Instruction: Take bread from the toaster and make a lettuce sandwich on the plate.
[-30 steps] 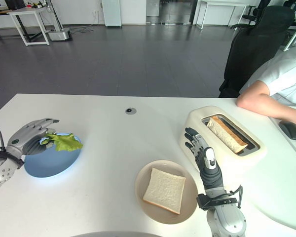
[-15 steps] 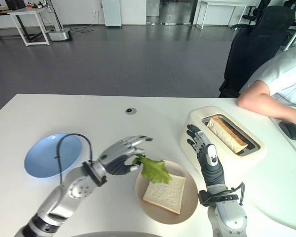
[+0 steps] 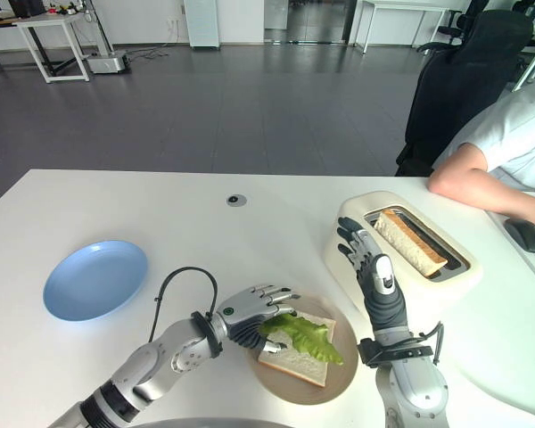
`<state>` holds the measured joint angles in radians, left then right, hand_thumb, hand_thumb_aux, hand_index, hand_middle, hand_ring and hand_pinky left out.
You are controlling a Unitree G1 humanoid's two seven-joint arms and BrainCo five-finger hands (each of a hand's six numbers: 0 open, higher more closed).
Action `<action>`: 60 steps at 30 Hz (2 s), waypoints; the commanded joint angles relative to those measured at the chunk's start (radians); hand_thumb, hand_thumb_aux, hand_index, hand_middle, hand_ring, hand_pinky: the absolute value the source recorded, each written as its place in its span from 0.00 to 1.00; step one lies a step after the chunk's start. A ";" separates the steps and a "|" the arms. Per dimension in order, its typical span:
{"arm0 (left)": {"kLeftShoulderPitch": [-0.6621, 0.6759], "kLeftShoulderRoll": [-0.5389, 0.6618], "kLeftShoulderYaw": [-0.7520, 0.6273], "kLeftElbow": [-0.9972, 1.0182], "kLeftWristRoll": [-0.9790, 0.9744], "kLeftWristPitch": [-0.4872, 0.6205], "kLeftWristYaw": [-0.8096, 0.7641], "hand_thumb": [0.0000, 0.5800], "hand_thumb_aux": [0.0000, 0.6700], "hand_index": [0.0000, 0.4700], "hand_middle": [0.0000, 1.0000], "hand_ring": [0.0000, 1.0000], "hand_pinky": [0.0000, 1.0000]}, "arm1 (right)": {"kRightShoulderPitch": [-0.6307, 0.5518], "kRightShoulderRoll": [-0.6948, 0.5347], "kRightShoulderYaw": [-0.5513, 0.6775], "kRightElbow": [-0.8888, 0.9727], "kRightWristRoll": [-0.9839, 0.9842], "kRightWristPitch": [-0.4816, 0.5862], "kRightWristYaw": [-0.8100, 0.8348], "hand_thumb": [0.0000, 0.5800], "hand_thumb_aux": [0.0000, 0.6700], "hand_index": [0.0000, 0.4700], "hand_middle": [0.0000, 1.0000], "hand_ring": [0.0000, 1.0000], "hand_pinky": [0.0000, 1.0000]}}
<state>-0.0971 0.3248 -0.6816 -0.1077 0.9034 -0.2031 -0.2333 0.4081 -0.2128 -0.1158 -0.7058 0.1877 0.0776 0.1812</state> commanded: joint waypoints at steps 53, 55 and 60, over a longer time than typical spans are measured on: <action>0.436 -0.160 0.786 -0.287 -1.161 -0.012 -0.071 0.00 0.00 0.00 0.00 0.00 0.00 | -0.303 -0.353 -0.506 0.134 -0.363 -0.291 -0.211 1.00 1.00 1.00 0.00 0.00 0.00; 0.432 -0.162 0.780 -0.291 -1.159 -0.009 -0.069 0.00 0.00 0.00 0.00 0.00 0.00 | -0.300 -0.334 -0.450 0.066 -0.255 -0.246 -0.156 1.00 1.00 1.00 0.00 0.00 0.00; 0.429 -0.163 0.769 -0.299 -1.152 -0.008 -0.064 0.00 0.00 0.00 0.00 0.00 0.00 | -0.177 -0.337 -0.260 -0.024 0.048 -0.039 0.078 1.00 1.00 1.00 0.00 0.00 0.00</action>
<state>0.3375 0.1633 0.0948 -0.3964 -0.2558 -0.2192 -0.2997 0.1655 -0.5456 -0.4389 -0.7182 0.1407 -0.0413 0.1685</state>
